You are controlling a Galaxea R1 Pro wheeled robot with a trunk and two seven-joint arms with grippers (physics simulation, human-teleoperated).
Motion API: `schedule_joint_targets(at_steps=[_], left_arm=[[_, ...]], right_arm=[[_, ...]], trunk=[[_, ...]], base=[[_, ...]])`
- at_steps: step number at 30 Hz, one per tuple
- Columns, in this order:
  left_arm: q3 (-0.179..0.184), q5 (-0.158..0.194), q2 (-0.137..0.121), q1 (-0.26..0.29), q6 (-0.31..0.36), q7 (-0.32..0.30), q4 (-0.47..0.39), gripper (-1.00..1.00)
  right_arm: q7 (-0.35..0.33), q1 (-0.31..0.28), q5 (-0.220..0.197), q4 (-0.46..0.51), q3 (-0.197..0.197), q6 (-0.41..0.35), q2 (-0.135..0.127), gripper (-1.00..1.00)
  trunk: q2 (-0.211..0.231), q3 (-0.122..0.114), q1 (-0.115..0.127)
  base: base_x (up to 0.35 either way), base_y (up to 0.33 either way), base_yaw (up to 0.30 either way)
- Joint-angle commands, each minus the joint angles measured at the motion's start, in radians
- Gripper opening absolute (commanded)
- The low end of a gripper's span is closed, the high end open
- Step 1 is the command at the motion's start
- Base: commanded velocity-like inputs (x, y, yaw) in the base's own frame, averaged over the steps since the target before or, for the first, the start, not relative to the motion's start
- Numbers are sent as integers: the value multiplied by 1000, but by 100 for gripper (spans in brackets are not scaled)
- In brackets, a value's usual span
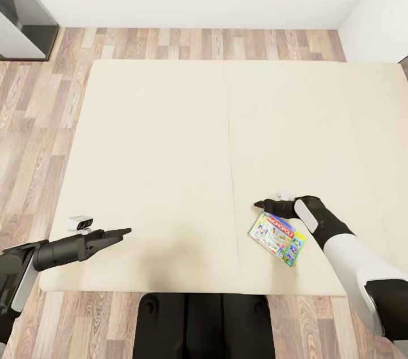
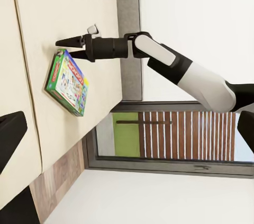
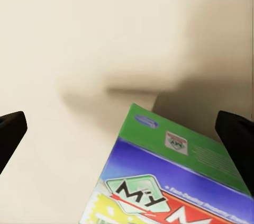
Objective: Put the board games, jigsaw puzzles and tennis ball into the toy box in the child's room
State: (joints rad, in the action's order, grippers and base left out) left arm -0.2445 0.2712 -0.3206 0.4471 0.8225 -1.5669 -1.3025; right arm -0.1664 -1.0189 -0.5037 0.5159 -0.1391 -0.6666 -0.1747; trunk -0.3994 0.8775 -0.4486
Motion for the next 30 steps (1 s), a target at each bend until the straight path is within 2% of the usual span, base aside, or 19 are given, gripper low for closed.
schedule_joint_targets(at_steps=[1, 8, 17, 30], left_arm=[[1, -1, 0, 1, 10, -4, 0, 100], [0, 0, 0, 1, 10, -4, 0, 100], [-1, 0, 0, 1, 10, -4, 0, 100], [-2, 0, 0, 1, 10, -4, 0, 100]], right_arm=[[-10, 1, -19, 0, -4, 6, 6, 100], [-9, -1, -18, 0, -4, 3, 10, 100], [-4, -13, -18, 1, -4, -101, 20, 100], [-2, -17, -18, 4, -4, -112, 21, 100]], trunk=[[-1, 2, -1], [-1, 5, -1], [-1, 6, -1], [-1, 6, -1]], base=[[0, 0, 0], [0, 0, 0], [0, 0, 0], [0, 0, 0]])
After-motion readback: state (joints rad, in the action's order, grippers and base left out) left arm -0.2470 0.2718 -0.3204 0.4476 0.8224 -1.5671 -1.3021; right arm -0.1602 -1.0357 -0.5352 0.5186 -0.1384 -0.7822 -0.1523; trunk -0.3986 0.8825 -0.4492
